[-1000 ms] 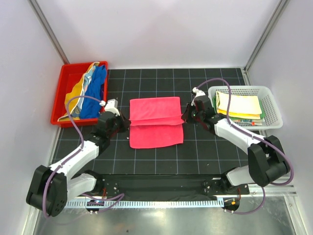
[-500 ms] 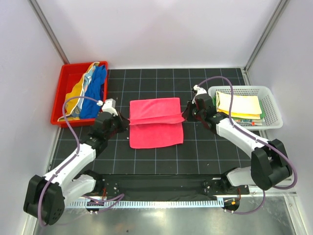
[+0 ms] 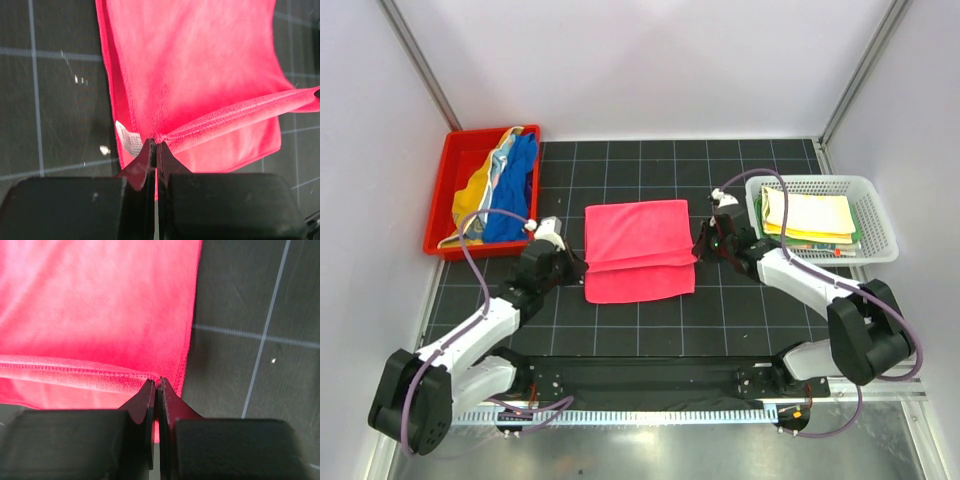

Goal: Fold and stack the towels
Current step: Fold the towel

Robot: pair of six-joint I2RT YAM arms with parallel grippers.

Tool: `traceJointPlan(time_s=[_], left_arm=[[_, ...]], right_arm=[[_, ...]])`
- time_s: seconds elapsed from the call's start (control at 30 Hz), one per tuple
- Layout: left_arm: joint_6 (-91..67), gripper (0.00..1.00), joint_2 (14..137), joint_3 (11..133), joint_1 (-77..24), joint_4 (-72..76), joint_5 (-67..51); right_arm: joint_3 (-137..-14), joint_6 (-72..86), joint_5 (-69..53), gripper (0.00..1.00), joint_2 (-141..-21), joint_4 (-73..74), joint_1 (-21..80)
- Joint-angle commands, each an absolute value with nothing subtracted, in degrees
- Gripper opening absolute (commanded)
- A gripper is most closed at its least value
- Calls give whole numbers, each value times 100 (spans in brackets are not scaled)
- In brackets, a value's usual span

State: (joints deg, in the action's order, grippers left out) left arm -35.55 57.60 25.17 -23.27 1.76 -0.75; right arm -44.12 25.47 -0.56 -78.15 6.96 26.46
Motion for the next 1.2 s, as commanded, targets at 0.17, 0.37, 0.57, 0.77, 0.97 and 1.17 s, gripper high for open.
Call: traceJointPlan(time_s=[0.17,0.37,0.57,0.77,0.97,1.17], left_arm=[[-3841,0,6170,2048,-2373,756,-334],[-3867,0,6082,2171,-2373,607,-273],[-3806,0,5574,2513,-2364,168,-176],[-3744,0,5116,2786,-2364,-351,-114],[-3832,0,5054,2576,-2364,-422,-79],[-3955,0,5203,2312,-2373,-325,-149]], right_arm=[[-4131,2733,105,1,-8262,396,2760],[-4368,2672,202,1,-8227,623,2777],[-4710,2584,351,1,-7946,975,2777],[-4922,2549,395,1,-7568,1291,2777],[-4676,2558,343,1,-7506,1222,2795],[-4298,2646,237,1,-7725,976,2856]])
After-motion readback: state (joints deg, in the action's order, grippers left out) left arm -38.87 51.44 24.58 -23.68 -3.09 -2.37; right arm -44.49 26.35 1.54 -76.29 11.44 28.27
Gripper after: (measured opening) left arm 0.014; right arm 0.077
